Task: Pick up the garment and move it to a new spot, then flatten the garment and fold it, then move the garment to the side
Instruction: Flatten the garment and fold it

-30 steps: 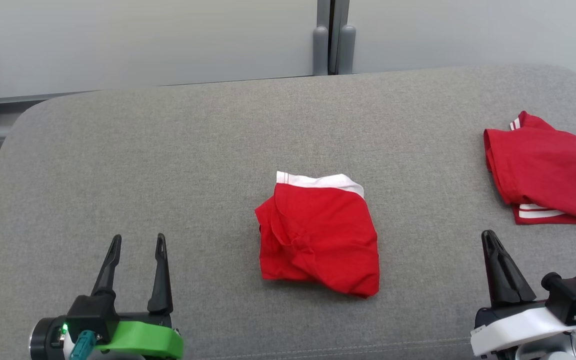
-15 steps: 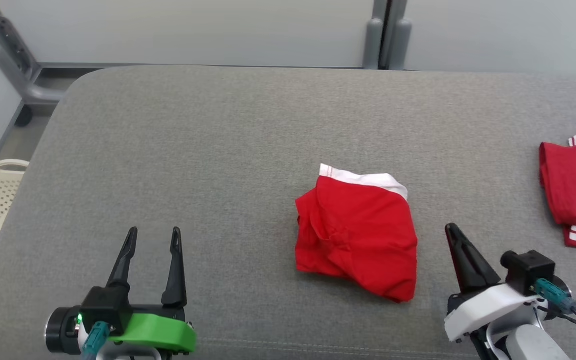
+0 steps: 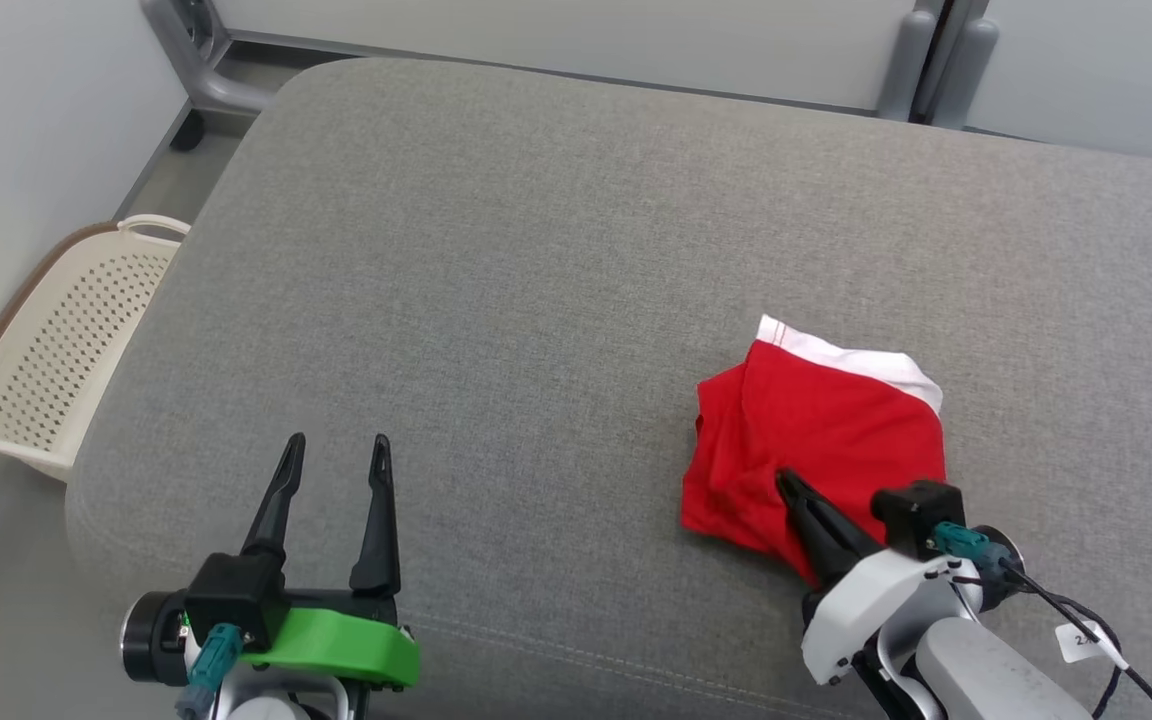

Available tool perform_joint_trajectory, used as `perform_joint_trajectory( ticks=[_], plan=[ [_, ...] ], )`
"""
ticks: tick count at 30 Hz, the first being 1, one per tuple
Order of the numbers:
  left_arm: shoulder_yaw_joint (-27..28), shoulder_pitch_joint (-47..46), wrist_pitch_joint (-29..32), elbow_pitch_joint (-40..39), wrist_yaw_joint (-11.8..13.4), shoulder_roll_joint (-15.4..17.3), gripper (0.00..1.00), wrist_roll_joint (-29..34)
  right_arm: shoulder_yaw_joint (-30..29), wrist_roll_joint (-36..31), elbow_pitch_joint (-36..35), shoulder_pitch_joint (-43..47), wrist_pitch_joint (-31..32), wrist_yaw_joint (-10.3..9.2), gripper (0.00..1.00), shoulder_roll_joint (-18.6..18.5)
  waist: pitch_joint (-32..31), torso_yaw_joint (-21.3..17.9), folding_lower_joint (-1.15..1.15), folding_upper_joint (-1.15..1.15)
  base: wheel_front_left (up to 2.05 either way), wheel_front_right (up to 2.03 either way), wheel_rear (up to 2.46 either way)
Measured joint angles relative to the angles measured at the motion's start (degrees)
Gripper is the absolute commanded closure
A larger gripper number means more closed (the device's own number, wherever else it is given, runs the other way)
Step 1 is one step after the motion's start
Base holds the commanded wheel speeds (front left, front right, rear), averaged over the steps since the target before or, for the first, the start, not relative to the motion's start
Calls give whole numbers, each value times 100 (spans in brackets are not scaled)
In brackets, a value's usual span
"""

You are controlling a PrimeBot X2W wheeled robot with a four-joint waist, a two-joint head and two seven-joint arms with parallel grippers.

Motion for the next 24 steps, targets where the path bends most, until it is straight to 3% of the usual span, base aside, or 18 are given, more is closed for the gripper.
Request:
perform_joint_trajectory(
  ticks=[10, 15, 16, 17, 18, 24],
  plan=[
    [71, -12, -19, -15, 0, -43, 0, 2, 901, 334, -304, -175, -19, 0, 100, 35, 124, 25, 0, 0, 0, 0, 0],
    [124, -13, -24, -63, -16, -53, 0, 22, 431, 355, -866, -137, -19, 0, 100, 33, 122, -122, 0, 0, 0, 0, 0],
    [123, -13, -24, -65, -21, -52, 0, 35, 268, 312, -1020, -91, -19, 0, 77, 38, 119, -162, 0, 0, 0, 0, 0],
    [123, -13, -24, -65, -21, -52, 0, 35, 268, 312, -1020, -91, -19, 0, 21, 38, 119, -162, 0, 0, 0, 0, 0],
    [127, -13, -24, -71, -30, -51, 0, 48, 104, 266, -1147, -24, -19, 0, 0, 43, 115, -201, 0, 0, 0, 0, 0],
    [145, -31, -25, -83, -78, -18, 0, 124, -976, -196, -1792, 482, -23, 0, 0, 163, 82, -463, 0, 0, 0, 0, 0]
  ],
)
